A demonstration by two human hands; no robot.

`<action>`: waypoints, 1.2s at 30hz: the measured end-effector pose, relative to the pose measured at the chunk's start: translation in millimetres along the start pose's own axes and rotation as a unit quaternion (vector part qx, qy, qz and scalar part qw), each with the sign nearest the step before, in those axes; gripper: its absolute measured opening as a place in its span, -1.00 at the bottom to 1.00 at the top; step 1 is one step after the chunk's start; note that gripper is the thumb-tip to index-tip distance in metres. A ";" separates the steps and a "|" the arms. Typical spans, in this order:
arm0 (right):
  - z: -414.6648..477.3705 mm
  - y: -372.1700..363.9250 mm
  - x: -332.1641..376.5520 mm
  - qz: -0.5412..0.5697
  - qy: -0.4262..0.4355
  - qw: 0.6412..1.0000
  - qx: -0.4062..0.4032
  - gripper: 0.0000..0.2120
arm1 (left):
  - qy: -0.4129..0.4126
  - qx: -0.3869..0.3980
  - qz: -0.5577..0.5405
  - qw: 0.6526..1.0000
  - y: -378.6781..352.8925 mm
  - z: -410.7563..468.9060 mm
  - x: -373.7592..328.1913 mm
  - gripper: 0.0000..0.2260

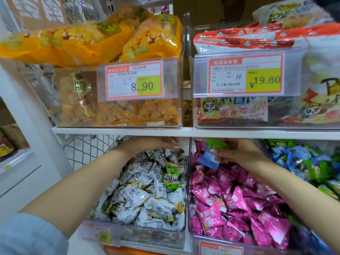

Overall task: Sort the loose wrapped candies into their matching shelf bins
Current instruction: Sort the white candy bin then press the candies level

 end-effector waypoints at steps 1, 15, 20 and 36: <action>0.0 0.2 0.0 -0.003 0.000 1.000 0.000 -0.77 | -0.009 0.038 -0.015 0.999 -0.8 -7.4 -5.4 -0.96; -2.3 -6.5 0.6 0.013 0.001 1.000 0.008 -0.80 | -0.052 0.079 0.314 0.945 -36.8 -9.9 9.3 -0.67; -2.3 -4.2 -0.4 0.008 0.000 1.000 0.002 -0.82 | -0.039 -0.011 0.322 0.946 -20.1 1.6 12.8 -0.74; -2.1 -8.2 2.3 0.010 -0.009 1.000 0.001 -0.83 | -0.095 0.138 0.162 0.972 -27.9 -14.7 -7.4 -0.82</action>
Point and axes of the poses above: each hand's wrist, its own z-axis towards the middle knuckle, its own y-axis out of the back of the hand, x = y × z, the point moved 7 cm from there along z, towards the middle knuckle, and after that the axes turned 14 degrees about z, right-handed, at the moved point
